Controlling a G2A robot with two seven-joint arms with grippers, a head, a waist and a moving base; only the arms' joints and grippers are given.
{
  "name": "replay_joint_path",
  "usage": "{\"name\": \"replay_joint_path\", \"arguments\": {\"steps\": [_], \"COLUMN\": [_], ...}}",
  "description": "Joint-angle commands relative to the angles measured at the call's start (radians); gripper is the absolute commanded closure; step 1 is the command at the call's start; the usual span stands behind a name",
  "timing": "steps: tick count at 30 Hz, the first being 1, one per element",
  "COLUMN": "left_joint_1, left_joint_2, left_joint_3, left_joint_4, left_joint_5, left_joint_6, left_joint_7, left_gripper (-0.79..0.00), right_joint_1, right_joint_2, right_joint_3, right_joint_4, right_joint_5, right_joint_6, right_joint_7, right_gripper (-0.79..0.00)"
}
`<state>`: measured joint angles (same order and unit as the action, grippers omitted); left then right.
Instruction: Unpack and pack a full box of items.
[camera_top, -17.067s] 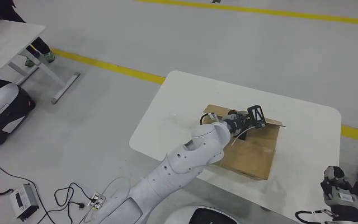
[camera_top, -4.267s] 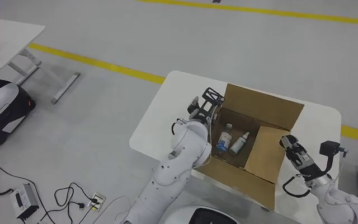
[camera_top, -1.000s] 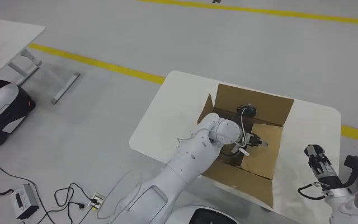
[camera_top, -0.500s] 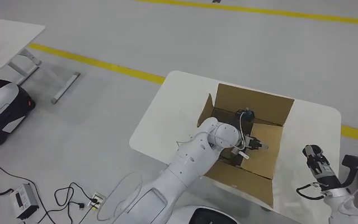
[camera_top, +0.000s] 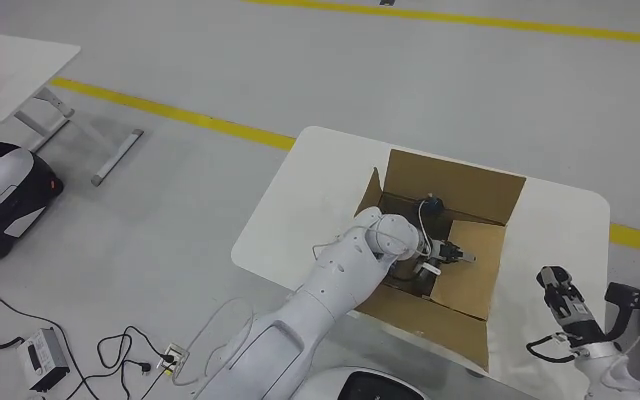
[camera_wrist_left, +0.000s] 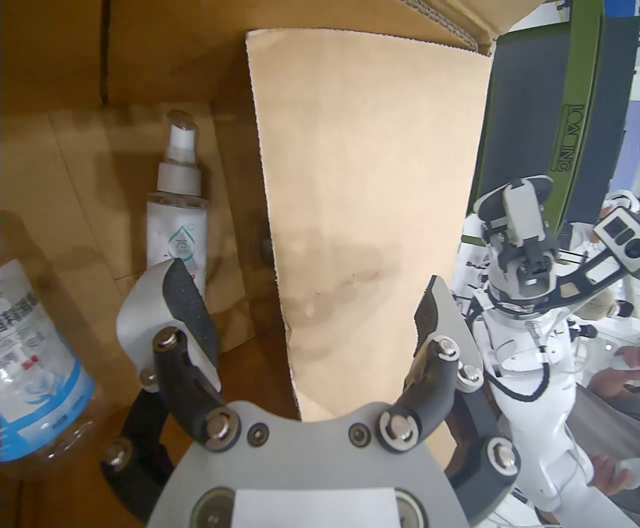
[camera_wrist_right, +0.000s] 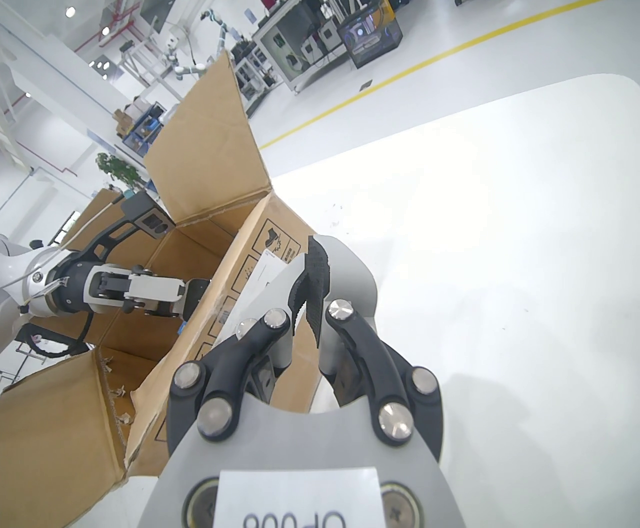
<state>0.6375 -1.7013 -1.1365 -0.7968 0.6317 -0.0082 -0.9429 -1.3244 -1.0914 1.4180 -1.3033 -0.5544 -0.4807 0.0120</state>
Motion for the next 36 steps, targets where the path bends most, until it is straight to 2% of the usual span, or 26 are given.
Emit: {"name": "replay_joint_path", "arguments": {"steps": [1, 12, 19, 28, 36], "left_joint_1": [-0.010, -0.041, -0.051, -0.048, -0.059], "left_joint_2": [-0.001, -0.005, -0.004, 0.000, -0.004], "left_joint_3": [0.005, 0.025, 0.031, 0.014, 0.013], "left_joint_4": [0.020, 0.081, 0.074, 0.019, -0.062], "left_joint_5": [-0.014, -0.079, -0.130, -0.255, -0.389], "left_joint_6": [-0.015, -0.046, -0.064, -0.068, -0.056], "left_joint_7": [-0.003, -0.024, -0.073, -0.134, -0.188], "left_gripper": [-0.785, -0.785, -0.785, -0.785, -0.785], "right_joint_1": [0.007, 0.120, 0.164, 0.168, 0.096], "right_joint_2": [-0.004, -0.049, -0.066, -0.065, -0.037], "right_joint_3": [-0.017, -0.185, -0.223, -0.192, -0.053], "right_joint_4": [0.015, 0.145, 0.200, 0.200, 0.115], "right_joint_5": [0.005, 0.043, 0.035, 0.029, 0.029], "right_joint_6": [-0.007, -0.071, -0.092, -0.104, -0.075], "right_joint_7": [0.010, 0.038, 0.020, -0.008, -0.040], "right_gripper": [0.000, 0.000, 0.000, 0.000, 0.000]}}
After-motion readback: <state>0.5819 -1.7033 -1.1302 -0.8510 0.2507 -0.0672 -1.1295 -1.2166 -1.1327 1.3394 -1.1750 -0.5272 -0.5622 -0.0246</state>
